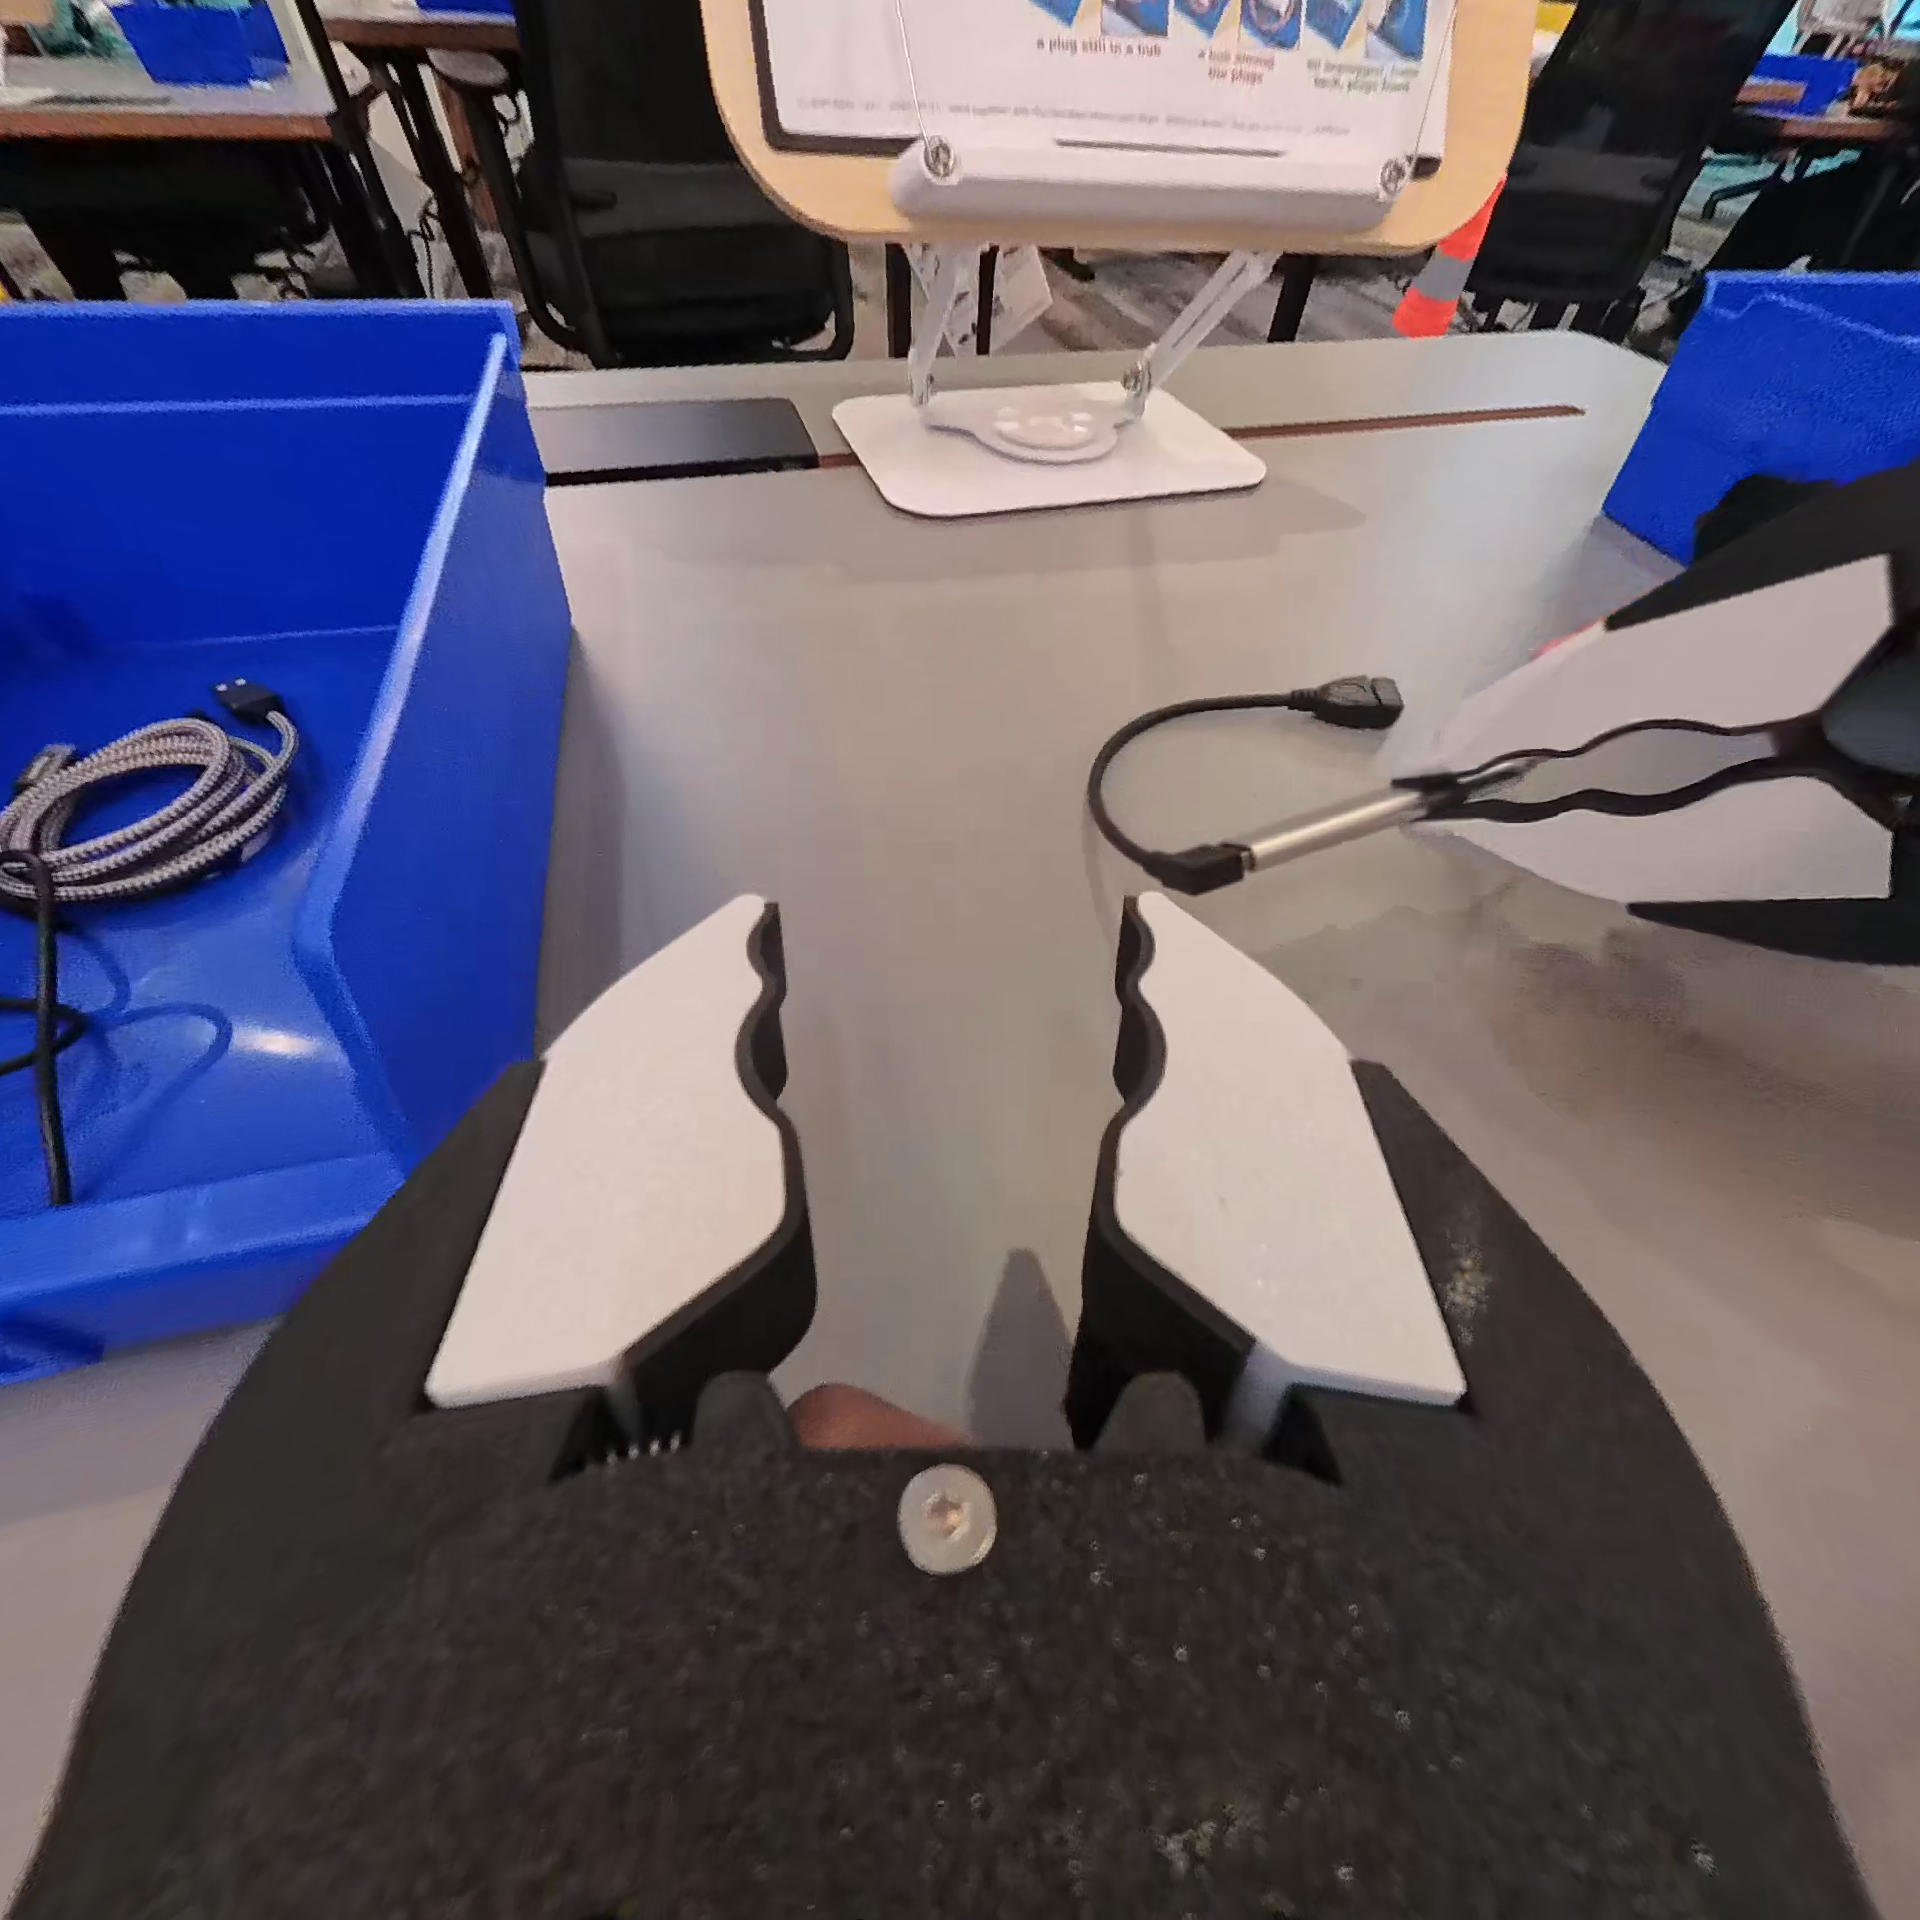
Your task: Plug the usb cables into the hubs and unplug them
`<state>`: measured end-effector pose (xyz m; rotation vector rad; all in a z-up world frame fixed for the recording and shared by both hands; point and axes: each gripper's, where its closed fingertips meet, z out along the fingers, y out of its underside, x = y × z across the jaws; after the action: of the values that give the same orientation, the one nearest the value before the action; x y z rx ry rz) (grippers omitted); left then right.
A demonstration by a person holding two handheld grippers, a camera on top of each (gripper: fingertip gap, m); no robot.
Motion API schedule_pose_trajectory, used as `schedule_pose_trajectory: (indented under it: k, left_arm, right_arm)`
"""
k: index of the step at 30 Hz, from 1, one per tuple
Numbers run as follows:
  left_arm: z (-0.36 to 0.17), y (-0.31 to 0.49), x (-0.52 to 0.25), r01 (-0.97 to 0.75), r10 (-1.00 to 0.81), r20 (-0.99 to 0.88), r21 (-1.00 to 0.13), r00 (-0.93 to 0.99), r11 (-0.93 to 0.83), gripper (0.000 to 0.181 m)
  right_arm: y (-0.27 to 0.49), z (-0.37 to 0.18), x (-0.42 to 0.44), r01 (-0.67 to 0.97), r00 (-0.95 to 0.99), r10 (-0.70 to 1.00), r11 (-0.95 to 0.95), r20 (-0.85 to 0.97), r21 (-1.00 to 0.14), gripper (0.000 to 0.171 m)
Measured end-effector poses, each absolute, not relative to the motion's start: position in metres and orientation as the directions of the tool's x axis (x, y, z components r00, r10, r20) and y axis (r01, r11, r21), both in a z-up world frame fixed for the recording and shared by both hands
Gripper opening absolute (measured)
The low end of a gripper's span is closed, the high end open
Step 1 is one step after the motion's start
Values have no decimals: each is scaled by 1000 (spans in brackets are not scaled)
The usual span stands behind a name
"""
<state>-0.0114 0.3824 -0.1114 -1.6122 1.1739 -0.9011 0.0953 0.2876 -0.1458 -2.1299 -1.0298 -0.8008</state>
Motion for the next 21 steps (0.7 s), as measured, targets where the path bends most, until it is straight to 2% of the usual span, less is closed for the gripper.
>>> schedule_pose_trajectory:
  k: [9,13,15,17,21]
  left_arm:
    - [-120,369,-4,-359,-976,1,-930,220,-82,61]
    - [-123,360,0,-391,-986,-16,-919,164,-50,60]
    - [-125,351,3,-425,-995,-34,-905,94,-9,61]
    - [-126,332,7,-474,-998,-32,-879,-59,56,60]
    - [-132,304,21,-539,-922,-119,-781,-367,316,60]
  right_arm:
    - [271,-178,79,744,649,482,-566,589,-356,16]
    - [258,-171,68,631,776,464,-582,428,-514,37]
    - [249,-155,69,527,847,417,-576,330,-625,40]
    - [237,-136,83,416,905,332,-563,265,-714,41]
    - [201,-113,120,233,972,150,-518,181,-823,39]
